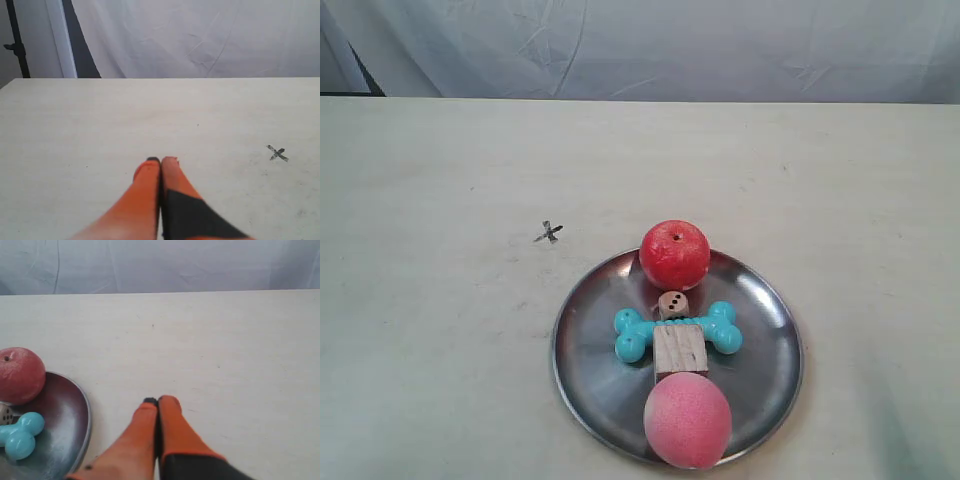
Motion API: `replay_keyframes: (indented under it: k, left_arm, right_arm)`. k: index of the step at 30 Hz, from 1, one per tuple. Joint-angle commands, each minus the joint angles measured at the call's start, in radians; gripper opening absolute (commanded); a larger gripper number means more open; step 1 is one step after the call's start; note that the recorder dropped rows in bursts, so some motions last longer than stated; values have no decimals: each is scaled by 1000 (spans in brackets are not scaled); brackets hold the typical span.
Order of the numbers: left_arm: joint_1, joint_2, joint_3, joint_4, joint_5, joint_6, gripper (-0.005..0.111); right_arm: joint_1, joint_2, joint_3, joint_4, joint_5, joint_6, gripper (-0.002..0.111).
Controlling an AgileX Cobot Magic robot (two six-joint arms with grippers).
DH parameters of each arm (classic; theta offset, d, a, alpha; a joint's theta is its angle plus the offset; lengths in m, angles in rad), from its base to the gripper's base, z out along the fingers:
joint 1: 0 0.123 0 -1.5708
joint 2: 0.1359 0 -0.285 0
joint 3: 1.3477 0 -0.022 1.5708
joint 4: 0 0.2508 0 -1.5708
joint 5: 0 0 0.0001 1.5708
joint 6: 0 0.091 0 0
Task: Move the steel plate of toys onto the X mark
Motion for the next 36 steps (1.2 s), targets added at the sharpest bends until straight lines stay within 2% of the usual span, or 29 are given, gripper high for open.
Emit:
replay_keyframes:
  k: [1, 6, 11, 15, 19, 22, 26, 30, 32, 36]
  left_arm:
    - [4, -9, 4, 0, -94, 0, 0]
    - [4, -9, 4, -68, -239, 0, 0]
    - [4, -9, 4, -368, -277, -11, 0]
    - [4, -9, 4, -491, -335, -14, 0]
    - [4, -9, 4, -600, -552, -28, 0]
    - [4, -9, 4, -628, -633, -85, 0]
    - [4, -9, 4, -630, -648, -167, 0]
    - [4, -9, 4, -639, -642, -319, 0]
    - [4, -9, 4, -639, -629, -317, 0]
    - [4, -9, 4, -639, -554, -315, 0]
  right_arm:
    - [23, -6, 2, -6, -14, -1, 0]
    - [25, -6, 2, -6, -14, -1, 0]
    - [25, -6, 2, -32, -61, -6, 0]
    - [25, -6, 2, -67, -279, -11, 0]
    - [25, -6, 2, -33, -569, -8, 0]
    - [25, -6, 2, 45, -733, 67, 0]
    - [25, -6, 2, 143, -848, 337, 0]
    - [25, -6, 2, 201, -792, 468, 0]
    - [25, -6, 2, 213, -756, 480, 0]
    - [27, -6, 2, 206, -754, 696, 0]
